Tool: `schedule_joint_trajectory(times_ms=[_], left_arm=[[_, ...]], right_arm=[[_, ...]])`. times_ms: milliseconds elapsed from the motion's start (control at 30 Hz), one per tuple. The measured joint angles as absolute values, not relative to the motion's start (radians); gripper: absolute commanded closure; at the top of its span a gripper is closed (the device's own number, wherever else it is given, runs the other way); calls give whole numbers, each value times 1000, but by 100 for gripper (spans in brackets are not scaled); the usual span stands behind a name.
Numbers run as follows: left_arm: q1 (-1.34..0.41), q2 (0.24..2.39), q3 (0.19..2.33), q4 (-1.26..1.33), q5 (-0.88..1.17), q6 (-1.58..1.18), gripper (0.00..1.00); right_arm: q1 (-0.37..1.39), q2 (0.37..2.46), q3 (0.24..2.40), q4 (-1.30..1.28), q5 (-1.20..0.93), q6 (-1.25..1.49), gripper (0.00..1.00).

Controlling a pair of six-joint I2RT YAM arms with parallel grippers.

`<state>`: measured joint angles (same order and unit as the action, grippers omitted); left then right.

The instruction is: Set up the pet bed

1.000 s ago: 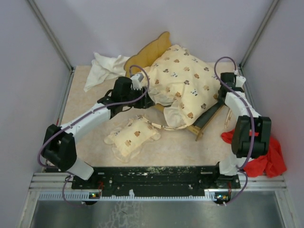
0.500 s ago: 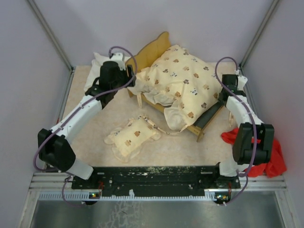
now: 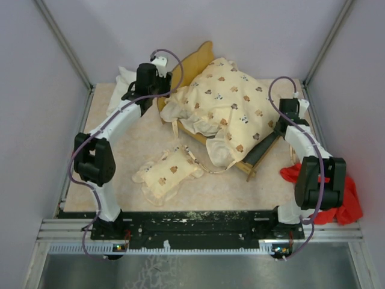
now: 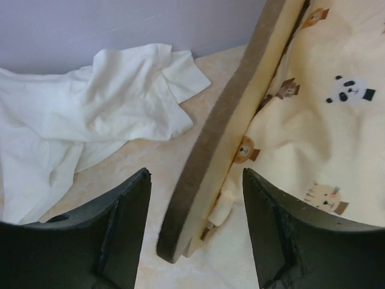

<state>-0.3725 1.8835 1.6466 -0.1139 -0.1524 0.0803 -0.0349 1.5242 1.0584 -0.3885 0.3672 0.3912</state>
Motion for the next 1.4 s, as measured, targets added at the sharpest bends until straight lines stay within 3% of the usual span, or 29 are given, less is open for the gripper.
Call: schedule_joint_trajectory(times_ms=[133, 267, 400, 733, 800, 867, 933, 1033, 1167, 1400], left_arm=[[-337, 1885, 1645, -127, -112, 91, 77], [-325, 1831, 1581, -122, 54, 128, 100], [-329, 1727, 1473, -144, 128, 136, 100], [-317, 1389, 1168, -221, 61, 21, 100], [-318, 1369, 1158, -246, 54, -9, 99], [-319, 1367, 1157, -260, 45, -38, 89], [-321, 1367, 1160, -266, 28, -67, 85], [-325, 1373, 1177, -293, 15, -98, 73], [-324, 1393, 1217, -333, 43, -190, 66], [-318, 1372, 1185, -309, 175, -316, 69]], right_arm=[[-35, 1515, 1040, -360, 365, 372, 93], [-37, 1513, 1034, -344, 364, 340, 93], [-42, 1513, 1033, -325, 340, 294, 93], [-20, 1579, 1087, -276, 233, 202, 94], [-22, 1640, 1149, -270, 229, 183, 80], [-25, 1711, 1231, -276, 229, 175, 60], [-27, 1779, 1335, -299, 231, 176, 51], [-27, 1808, 1468, -379, 244, 181, 44], [-26, 1752, 1533, -476, 260, 208, 41], [44, 1533, 1483, -557, 242, 270, 41]])
